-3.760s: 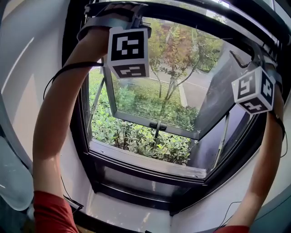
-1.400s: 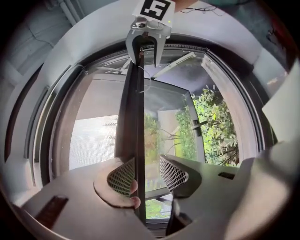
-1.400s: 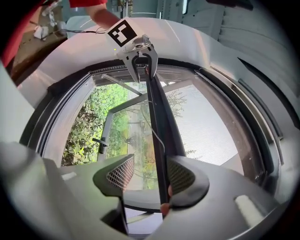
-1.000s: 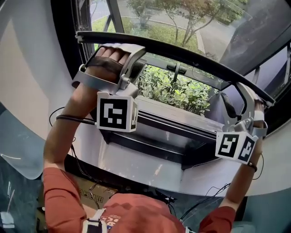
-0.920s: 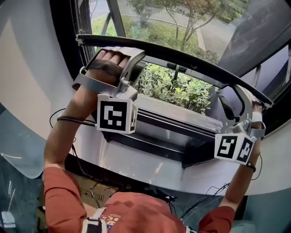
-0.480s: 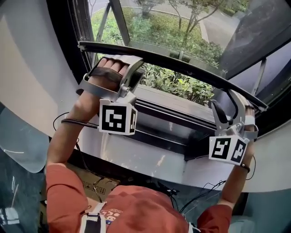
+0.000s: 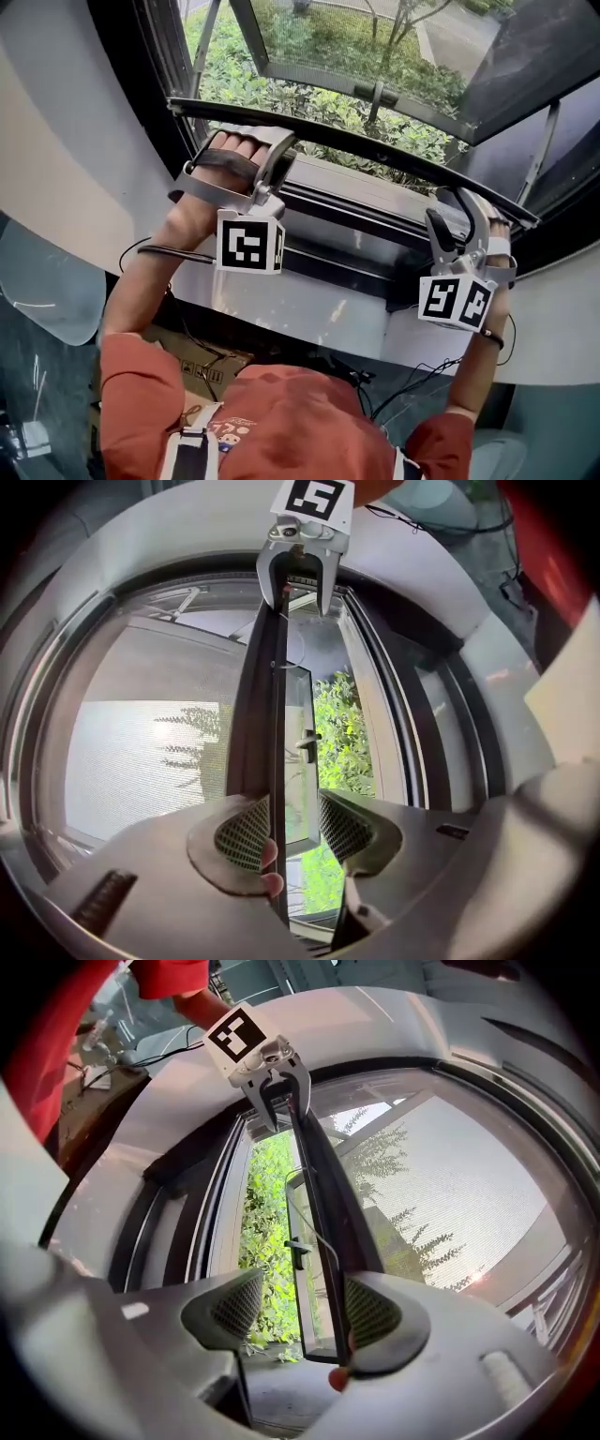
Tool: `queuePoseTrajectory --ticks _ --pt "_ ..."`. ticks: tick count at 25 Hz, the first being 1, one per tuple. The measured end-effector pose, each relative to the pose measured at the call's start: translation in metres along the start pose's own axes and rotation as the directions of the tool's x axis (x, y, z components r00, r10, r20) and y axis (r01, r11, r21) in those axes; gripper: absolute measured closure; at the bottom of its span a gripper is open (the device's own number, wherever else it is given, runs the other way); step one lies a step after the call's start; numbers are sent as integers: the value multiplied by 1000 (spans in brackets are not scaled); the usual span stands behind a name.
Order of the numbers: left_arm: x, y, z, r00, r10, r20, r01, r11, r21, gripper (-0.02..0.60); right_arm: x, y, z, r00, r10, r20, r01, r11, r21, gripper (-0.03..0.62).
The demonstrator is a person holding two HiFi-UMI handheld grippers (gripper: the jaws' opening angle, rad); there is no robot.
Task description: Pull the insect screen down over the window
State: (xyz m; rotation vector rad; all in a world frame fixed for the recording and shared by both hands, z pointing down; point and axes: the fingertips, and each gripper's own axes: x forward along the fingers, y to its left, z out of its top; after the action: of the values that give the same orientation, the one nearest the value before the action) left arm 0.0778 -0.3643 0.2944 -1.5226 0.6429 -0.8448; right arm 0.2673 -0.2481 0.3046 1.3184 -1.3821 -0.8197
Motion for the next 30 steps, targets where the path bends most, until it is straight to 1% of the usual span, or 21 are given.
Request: queuePoseTrajectory --ticks 6,12,20,25,30 --pt "4 -41 1 999 -46 -3 46 999 -1 422 6 39 -10 999 42 -10 -42 999 27 322" --pt "2 -67 1 995 -98 5 98 995 -7 420 6 66 -15 995 99 -8 -98 993 58 322" --pt "3 -103 1 982 -189 13 189 982 -19 417 7 102 -21 985 173 -10 -171 981 92 310" --pt "2 -113 2 975 -221 22 222 974 -36 414 7 110 -21 983 184 -3 -182 977 114 309" --pt "1 -122 1 965 -261 26 262 964 -34 407 8 116 -24 981 193 -6 -191 975 113 307"
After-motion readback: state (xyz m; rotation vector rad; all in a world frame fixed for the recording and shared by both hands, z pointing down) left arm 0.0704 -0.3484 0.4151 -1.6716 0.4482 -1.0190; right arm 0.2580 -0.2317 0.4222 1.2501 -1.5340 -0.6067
